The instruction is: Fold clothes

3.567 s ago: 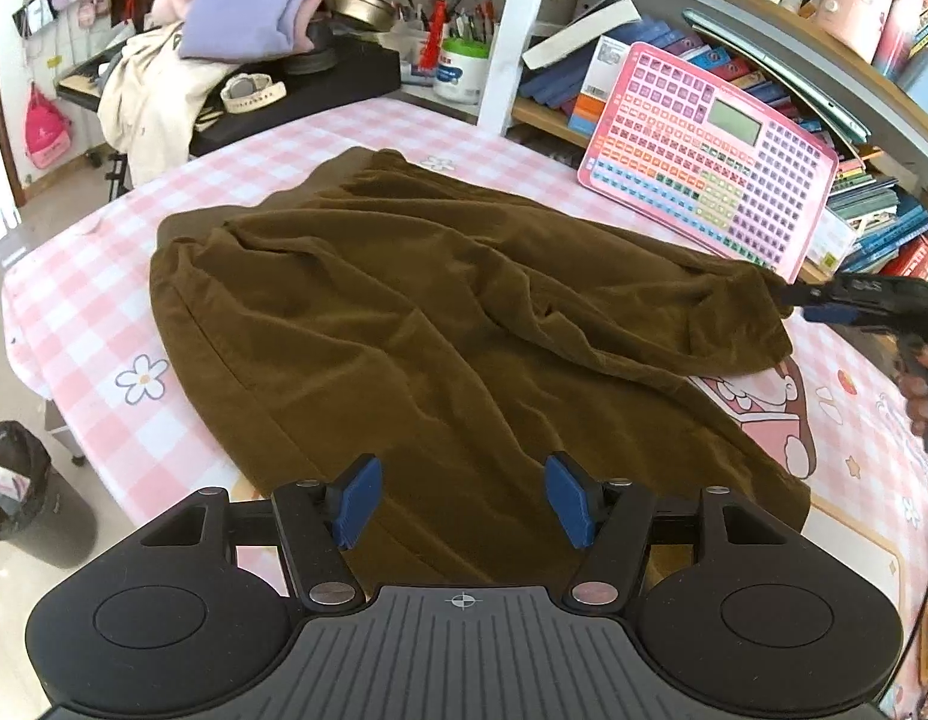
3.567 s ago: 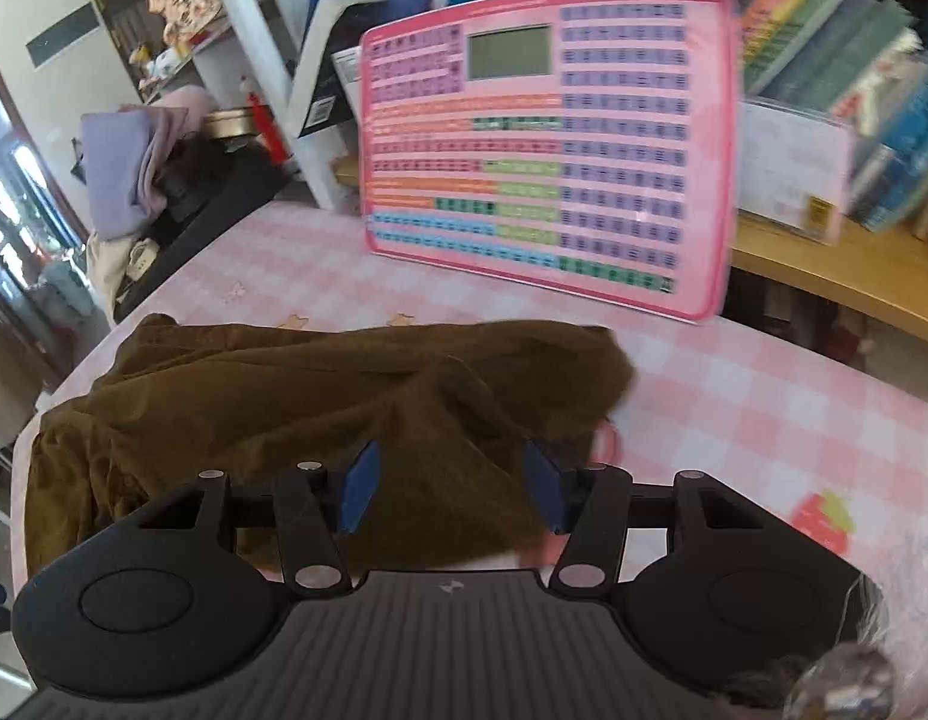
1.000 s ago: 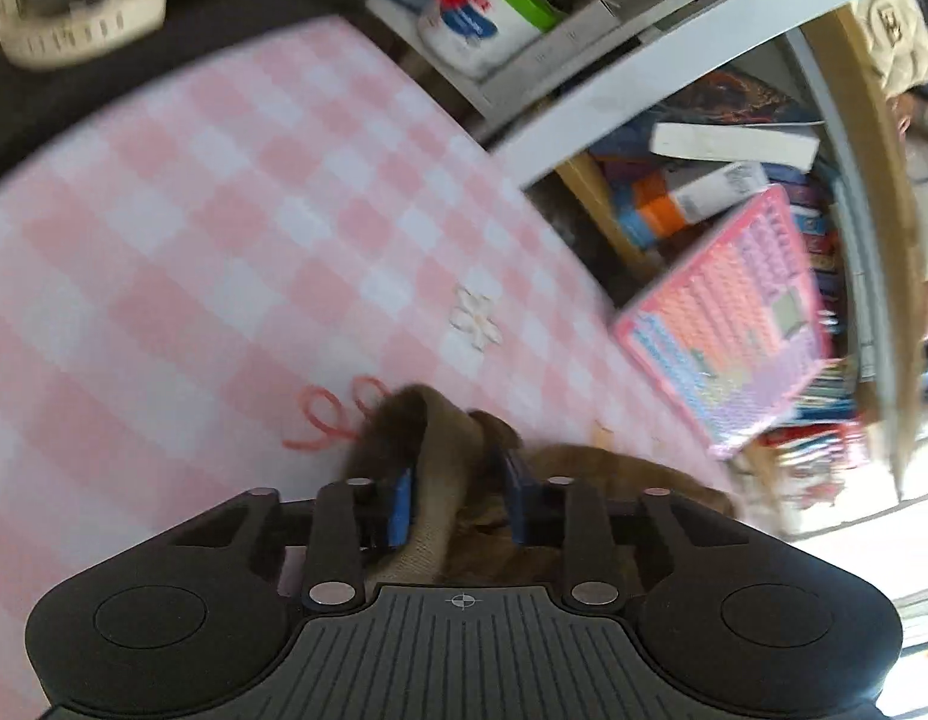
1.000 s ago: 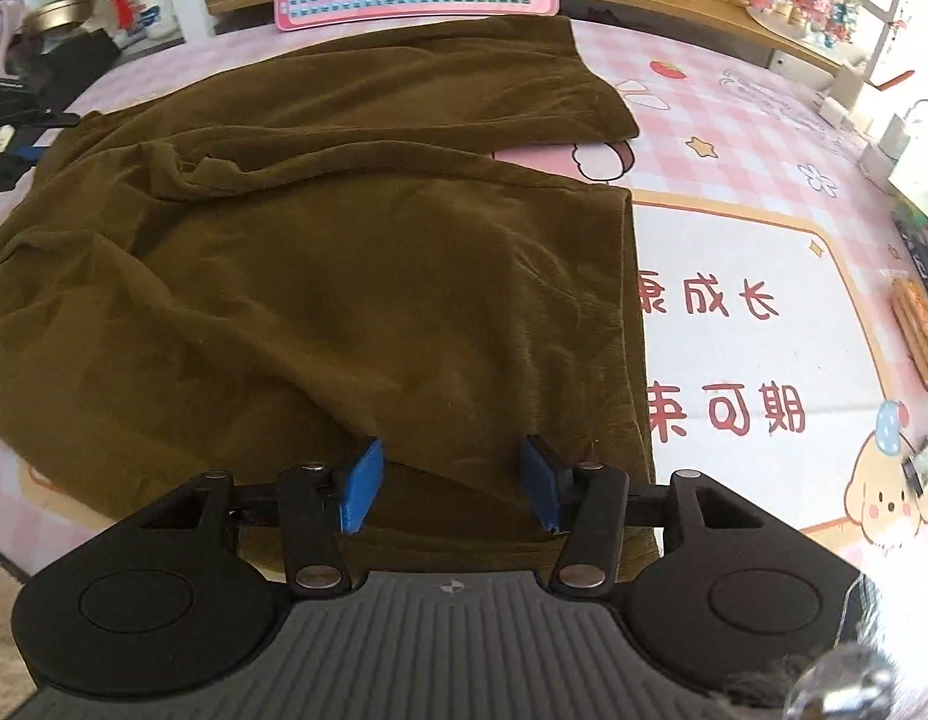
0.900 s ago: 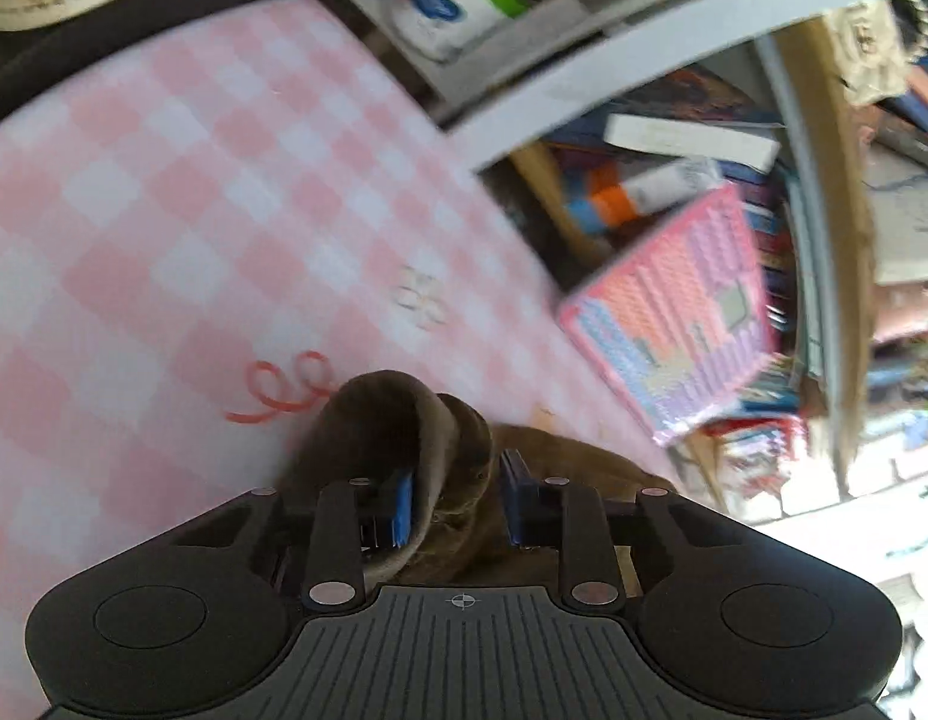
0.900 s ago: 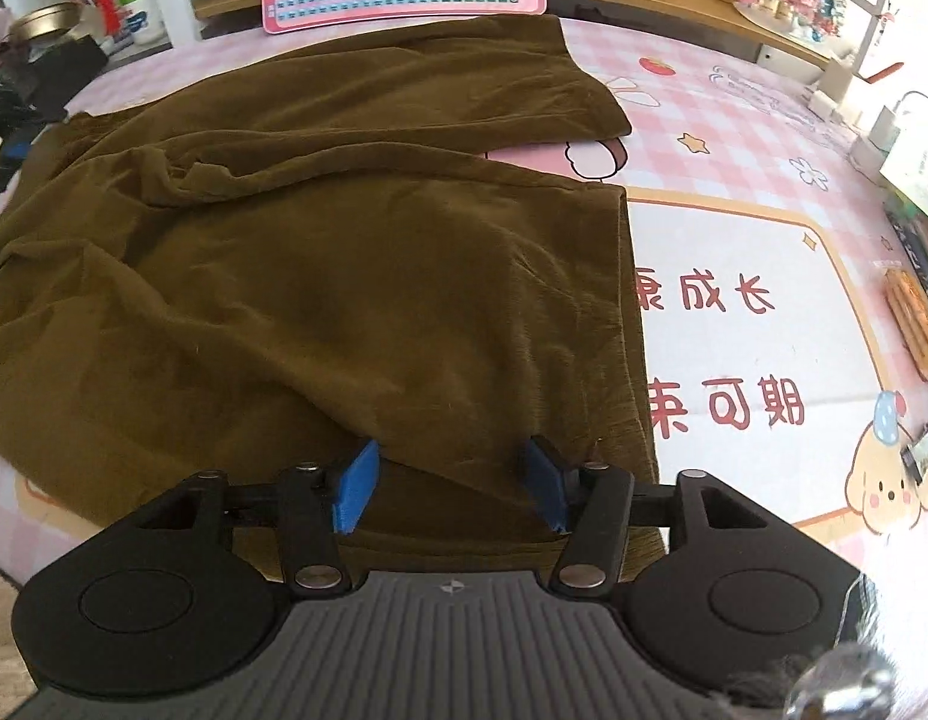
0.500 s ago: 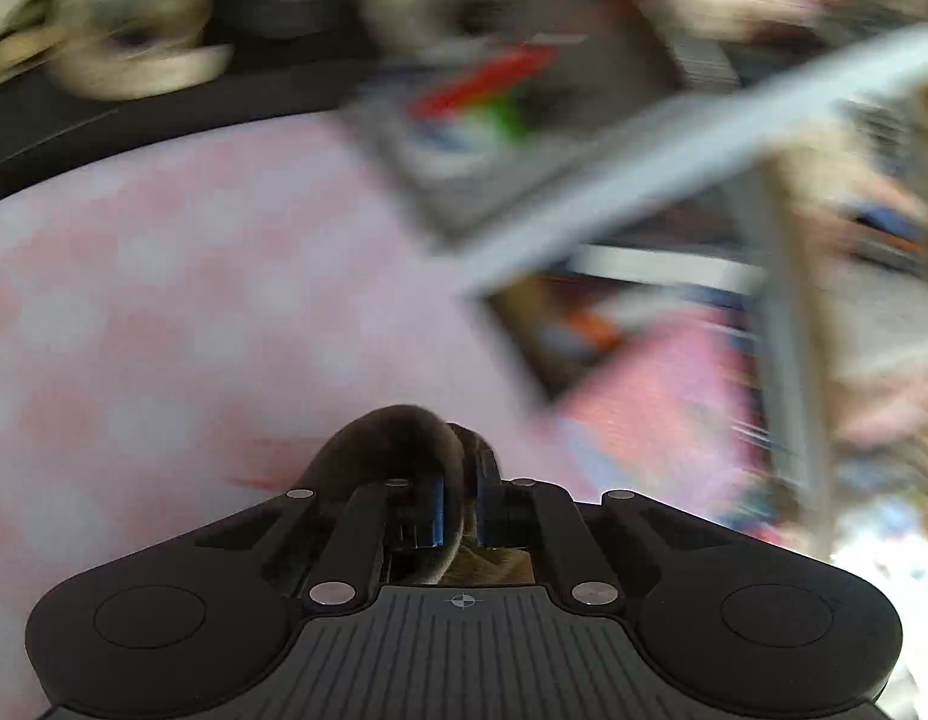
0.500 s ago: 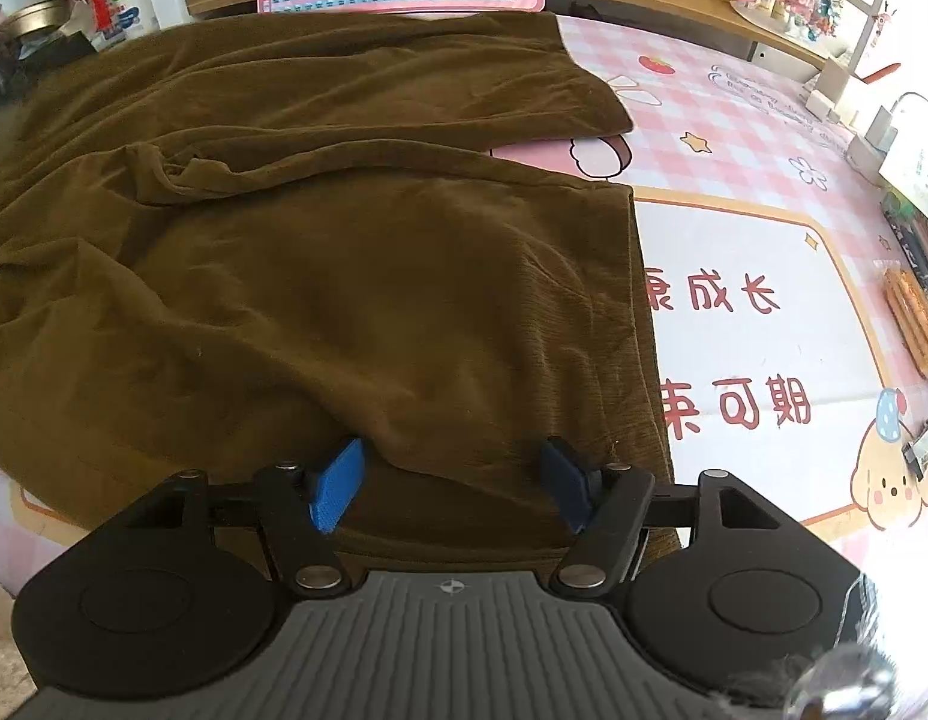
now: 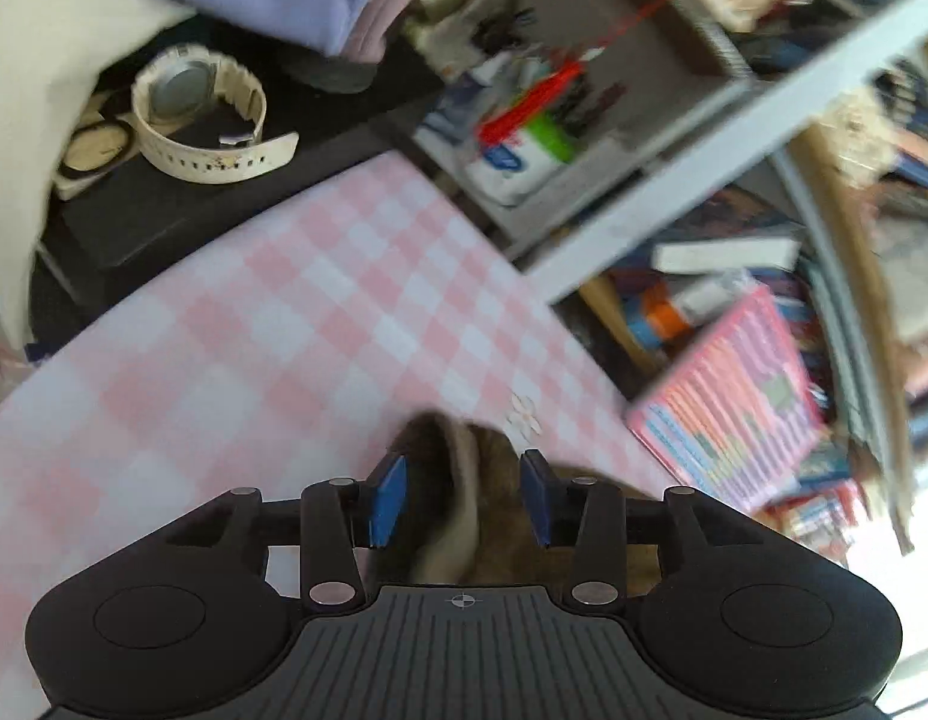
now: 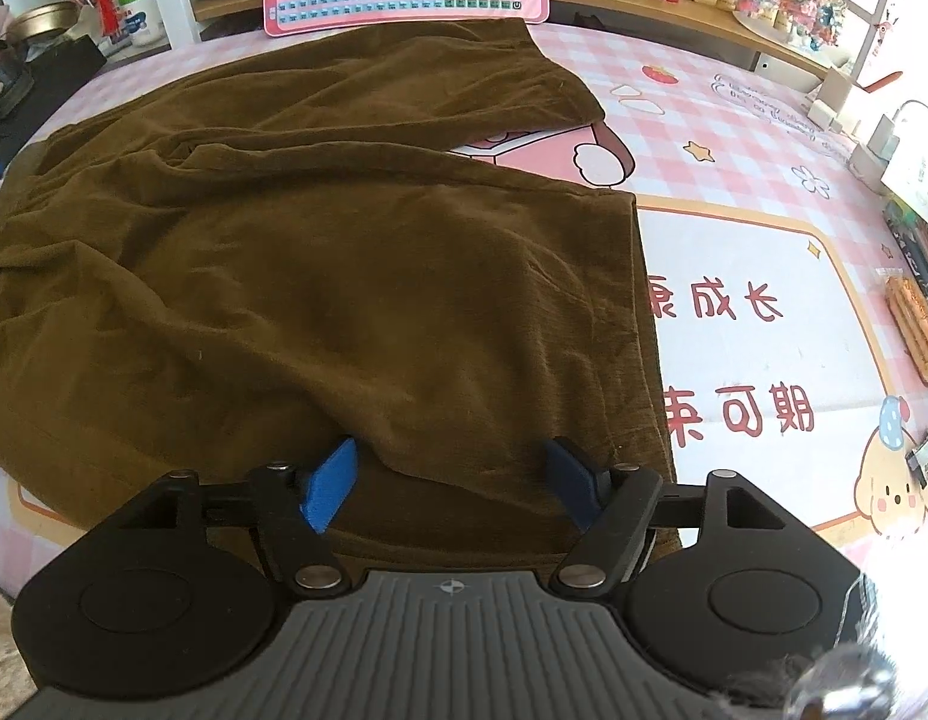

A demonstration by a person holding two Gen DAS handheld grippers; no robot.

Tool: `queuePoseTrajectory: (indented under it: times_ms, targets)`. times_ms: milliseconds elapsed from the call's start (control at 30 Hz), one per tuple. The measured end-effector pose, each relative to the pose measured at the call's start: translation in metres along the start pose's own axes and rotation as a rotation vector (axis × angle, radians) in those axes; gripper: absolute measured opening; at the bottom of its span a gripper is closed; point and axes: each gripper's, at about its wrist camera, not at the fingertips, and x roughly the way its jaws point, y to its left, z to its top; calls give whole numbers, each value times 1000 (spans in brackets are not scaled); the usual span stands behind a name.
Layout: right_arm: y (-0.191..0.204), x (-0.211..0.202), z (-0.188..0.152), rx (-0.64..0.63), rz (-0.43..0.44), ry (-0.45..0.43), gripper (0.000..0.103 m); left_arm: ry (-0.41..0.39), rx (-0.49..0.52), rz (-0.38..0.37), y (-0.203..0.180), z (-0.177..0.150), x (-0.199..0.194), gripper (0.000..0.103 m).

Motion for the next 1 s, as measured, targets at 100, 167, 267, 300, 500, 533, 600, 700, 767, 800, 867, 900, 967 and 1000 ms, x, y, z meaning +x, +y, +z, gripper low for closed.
queuePoseTrajectory:
  times_ms: [100, 167, 267, 300, 500, 533, 600, 700, 767, 800, 867, 900, 967, 1000]
  targets:
    - [1, 0, -1, -1, 0, -9, 71, 38, 58, -73, -6, -26, -26, 38]
    - [-1, 0, -1, -7, 6, -12, 71, 87, 100, -71, -11, -45, -28, 38]
    - [-3, -1, -2, -27, 16, -17, 71, 156, 164, -11, -14, -70, -23, 33]
    - [-5, -1, -2, -25, 15, -18, 71, 163, 170, 4, -9, -76, -18, 29]
    - [-27, -5, 19, 66, -9, -31, 63, 116, 186, -43, -8, -84, -27, 30]
    - [-33, -6, 26, 91, -17, -50, 62, 109, 187, -48, -10, -83, -31, 30]
    - [-44, -4, 39, 124, -47, -82, 57, 93, 190, -58, -16, -82, -40, 30]
    - [-57, 11, 60, 128, -113, -99, 47, 75, 209, -69, -24, -82, -55, 31]
    - [-62, 24, 69, 111, -143, -89, 38, 82, 245, -60, -32, -87, -59, 31]
    - [-62, 30, 73, 96, -156, -83, 37, 87, 266, -54, -35, -90, -61, 31]
    - [-61, 40, 77, 49, -163, -64, 31, 108, 303, -35, -40, -99, -62, 31]
    - [-61, 41, 77, 30, -162, -67, 30, 121, 316, -22, -42, -103, -61, 31]
    - [-63, 43, 78, 1, -171, -70, 30, 146, 321, 6, -41, -111, -57, 31]
    - [-66, 44, 79, -4, -180, -74, 30, 161, 321, 19, -41, -114, -54, 31]
